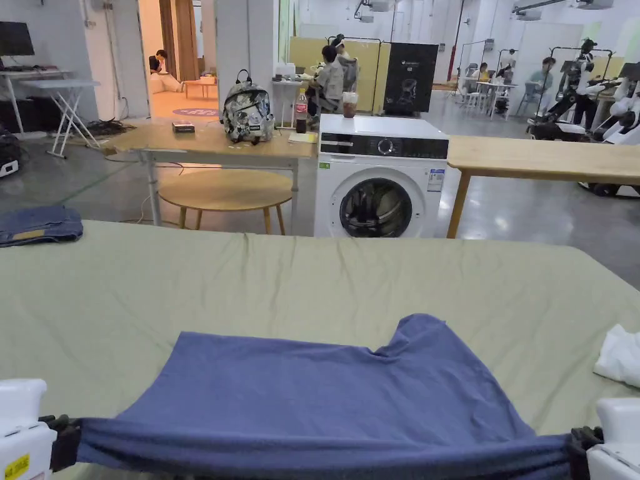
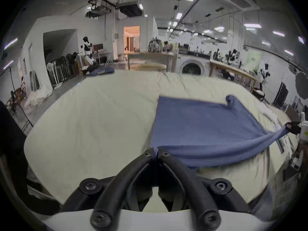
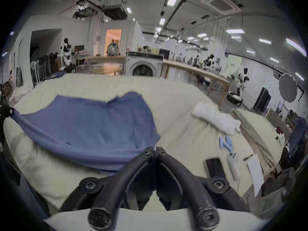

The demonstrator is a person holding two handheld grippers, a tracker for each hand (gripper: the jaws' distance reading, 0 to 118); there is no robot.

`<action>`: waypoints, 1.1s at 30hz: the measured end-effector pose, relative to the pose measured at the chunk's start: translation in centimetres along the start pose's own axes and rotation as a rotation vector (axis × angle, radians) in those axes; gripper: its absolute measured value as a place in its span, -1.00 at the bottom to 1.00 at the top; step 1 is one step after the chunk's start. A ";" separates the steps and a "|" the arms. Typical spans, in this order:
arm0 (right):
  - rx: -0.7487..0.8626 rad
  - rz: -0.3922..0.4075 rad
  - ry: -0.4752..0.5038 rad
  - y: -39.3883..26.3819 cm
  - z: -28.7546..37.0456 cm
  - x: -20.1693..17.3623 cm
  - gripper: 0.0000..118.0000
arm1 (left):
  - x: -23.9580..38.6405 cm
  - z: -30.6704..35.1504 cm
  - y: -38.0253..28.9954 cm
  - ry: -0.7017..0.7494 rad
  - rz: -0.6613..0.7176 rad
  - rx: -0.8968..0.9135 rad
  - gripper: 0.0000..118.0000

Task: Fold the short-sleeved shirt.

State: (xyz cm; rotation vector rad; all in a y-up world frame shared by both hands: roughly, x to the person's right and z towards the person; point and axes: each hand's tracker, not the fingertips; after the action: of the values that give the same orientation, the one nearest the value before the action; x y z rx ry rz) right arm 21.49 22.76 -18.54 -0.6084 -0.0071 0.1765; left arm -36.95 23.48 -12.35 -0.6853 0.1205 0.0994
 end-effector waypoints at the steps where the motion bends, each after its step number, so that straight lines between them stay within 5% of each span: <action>1: -0.034 -0.003 0.017 -1.2 0.2 -0.1 -1.00 | 0.1 -0.5 -1.1 0.003 -0.012 -0.030 -1.00; 15: -0.372 0.089 0.049 -9.7 -5.1 -0.2 -1.00 | -0.8 -6.8 -8.0 0.023 -0.136 -0.356 -1.00; 20: -0.383 0.093 0.041 -10.0 -6.0 -0.2 -0.99 | -1.4 -7.3 -8.4 0.019 -0.062 -0.333 -1.00; 24: -0.395 0.051 0.030 -9.1 -5.4 -0.2 -0.88 | -1.9 -6.7 -7.7 -0.012 0.016 -0.329 -1.00; 25: -0.393 0.045 0.020 -8.5 -4.9 -0.2 -0.74 | -1.9 -6.3 -7.4 -0.024 0.057 -0.327 -1.00; 26: -0.386 0.035 0.005 -8.0 -4.6 -0.2 -0.39 | -1.7 -5.9 -7.1 -0.029 0.082 -0.325 -0.97; 28: -0.347 0.009 -0.004 -6.5 -3.7 0.0 0.18 | -1.4 -5.3 -6.2 -0.027 0.109 -0.284 -0.67; 30: -0.276 -0.011 0.007 -4.7 -2.8 -0.1 0.24 | -0.4 -4.5 -5.0 -0.023 0.107 -0.227 0.07; 31: -0.252 -0.010 0.004 -3.8 -2.5 -0.3 0.24 | 0.1 -4.3 -4.4 -0.023 0.103 -0.201 0.22; 33: -0.171 -0.023 -0.009 -2.2 -2.3 -0.7 0.24 | 1.1 -3.9 -2.9 -0.040 0.099 -0.128 0.21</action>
State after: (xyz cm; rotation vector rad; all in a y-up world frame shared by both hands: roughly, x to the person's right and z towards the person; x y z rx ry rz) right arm 21.33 19.58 -19.16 -0.7783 -0.0384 0.1575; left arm -35.76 18.82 -13.69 -0.8045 0.1107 0.2173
